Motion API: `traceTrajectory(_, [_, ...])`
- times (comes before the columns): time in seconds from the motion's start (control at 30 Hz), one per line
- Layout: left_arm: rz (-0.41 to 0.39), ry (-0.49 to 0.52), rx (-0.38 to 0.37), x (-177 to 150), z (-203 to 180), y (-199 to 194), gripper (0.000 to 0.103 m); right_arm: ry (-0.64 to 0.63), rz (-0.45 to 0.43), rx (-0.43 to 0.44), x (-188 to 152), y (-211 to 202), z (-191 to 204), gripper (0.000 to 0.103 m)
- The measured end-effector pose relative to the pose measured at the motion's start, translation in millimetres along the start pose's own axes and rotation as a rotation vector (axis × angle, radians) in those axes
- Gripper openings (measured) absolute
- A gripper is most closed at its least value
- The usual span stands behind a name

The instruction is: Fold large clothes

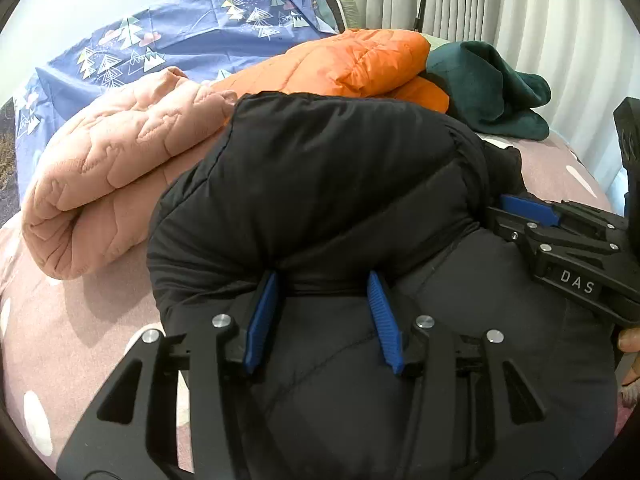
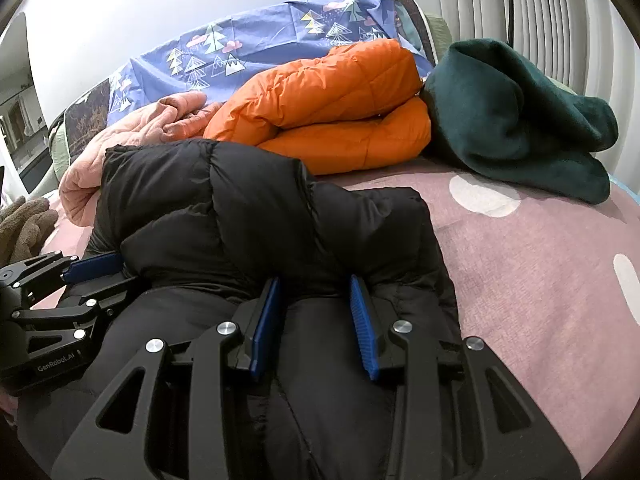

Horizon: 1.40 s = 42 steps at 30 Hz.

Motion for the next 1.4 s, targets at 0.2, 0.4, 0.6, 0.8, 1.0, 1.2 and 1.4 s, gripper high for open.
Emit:
traceTrajectory(0.2, [0.022,-0.011,-0.018,8.8,1.8,-9.9,0.046,-0.030,0.008,-0.041,0.9,-3.0,6.1,0.037])
traceTrajectory(0.4, [-0.004,-0.033,-0.053,30.4,5.8,-20.2,0.044,-0.017,0.002,-0.022,-0.6,-3.7,3.5,0.037])
traceTrajectory(0.6, [0.049,0.029,0.047,22.2,-3.4,7.3,0.045,-0.027,0.020,-0.029,1.2,-4.9,4.3,0.037])
traceTrajectory(0.8, [-0.026,-0.034,-0.106,15.2,-2.3,-48.6,0.056,-0.013,-0.003,0.017,-5.4,-42.6,3.5,0.046])
traceTrajectory(1.0, [0.012,0.138,-0.043,-10.1,-44.6,-40.9,0.065,0.080,0.031,0.122,-37.3,-70.2,-19.7,0.062])
traceTrajectory(1.2, [0.043,0.150,-0.011,-8.3,-51.6,-25.4,0.065,0.238,0.124,0.241,-78.9,-70.4,-53.4,0.069])
traceTrajectory(1.4, [0.040,0.142,-0.033,-9.3,-46.6,-28.0,0.065,0.383,0.185,0.402,-102.0,-80.0,-71.5,0.084])
Point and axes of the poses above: each gripper's, at about its wrist camera, not at the fingertips, and y roughly the way its jaws point, z to its left, x to its top, the point moved 5 cm from there along y, roughly the way its jaws point, and after that the axes turned 12 degrees about z, right-handed, at the moved point
